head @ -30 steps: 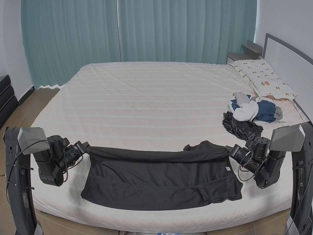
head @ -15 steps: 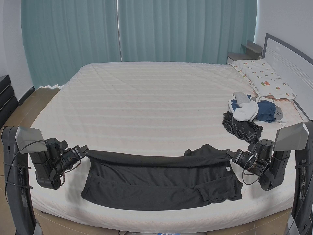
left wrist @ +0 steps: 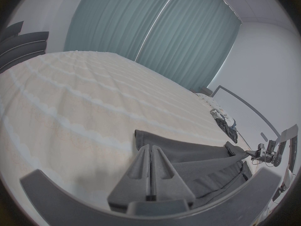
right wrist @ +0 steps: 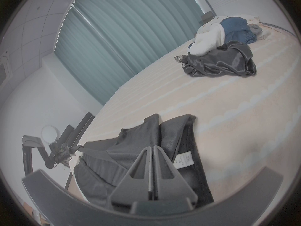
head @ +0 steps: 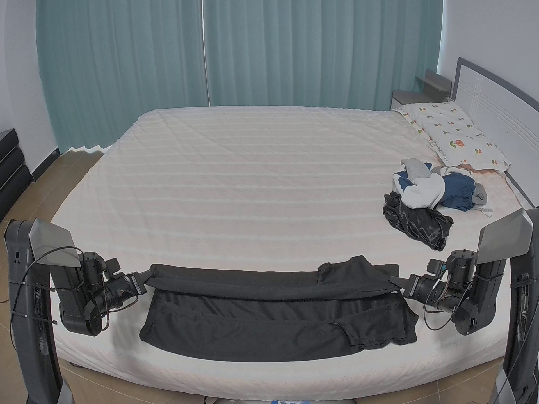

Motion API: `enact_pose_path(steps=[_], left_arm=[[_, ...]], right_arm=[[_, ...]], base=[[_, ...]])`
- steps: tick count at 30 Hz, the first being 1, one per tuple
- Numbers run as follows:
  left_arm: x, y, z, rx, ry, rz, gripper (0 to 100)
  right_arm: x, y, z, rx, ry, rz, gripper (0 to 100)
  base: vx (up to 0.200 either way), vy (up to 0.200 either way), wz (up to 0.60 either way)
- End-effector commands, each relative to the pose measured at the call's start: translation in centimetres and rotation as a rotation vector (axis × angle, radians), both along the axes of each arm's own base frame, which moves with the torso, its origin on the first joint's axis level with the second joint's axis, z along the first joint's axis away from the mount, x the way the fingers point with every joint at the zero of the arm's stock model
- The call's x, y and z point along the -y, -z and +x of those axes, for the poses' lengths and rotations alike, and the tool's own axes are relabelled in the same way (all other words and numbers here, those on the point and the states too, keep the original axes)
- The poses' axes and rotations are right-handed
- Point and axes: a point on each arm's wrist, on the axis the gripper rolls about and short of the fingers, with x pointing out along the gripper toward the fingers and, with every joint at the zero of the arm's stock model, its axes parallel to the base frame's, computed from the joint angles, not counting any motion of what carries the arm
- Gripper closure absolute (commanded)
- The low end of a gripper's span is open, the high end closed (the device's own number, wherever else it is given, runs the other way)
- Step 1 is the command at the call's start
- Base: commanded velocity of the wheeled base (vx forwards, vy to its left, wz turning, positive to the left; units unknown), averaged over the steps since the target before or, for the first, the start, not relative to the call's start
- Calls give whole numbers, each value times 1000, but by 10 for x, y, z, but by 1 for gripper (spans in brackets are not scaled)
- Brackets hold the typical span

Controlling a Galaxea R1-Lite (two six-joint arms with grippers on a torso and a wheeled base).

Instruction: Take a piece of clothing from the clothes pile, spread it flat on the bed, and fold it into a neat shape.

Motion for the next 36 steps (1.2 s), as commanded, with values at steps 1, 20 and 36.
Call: enact_pose_path(steps=[1,20,36], left_arm=[[-3,14,-4,-43,-6,1,100],[-4,17,-11,-48,42,24,100],[-3,18,-15,-58,60,23,100]], right_arm=[[6,5,-6,-18,-12,-13,100],[9,12,-18,-46,-69,-42,100],[9,26,-23,-56,-118,-115,100]], base=[[0,0,0],[0,0,0],[0,0,0]])
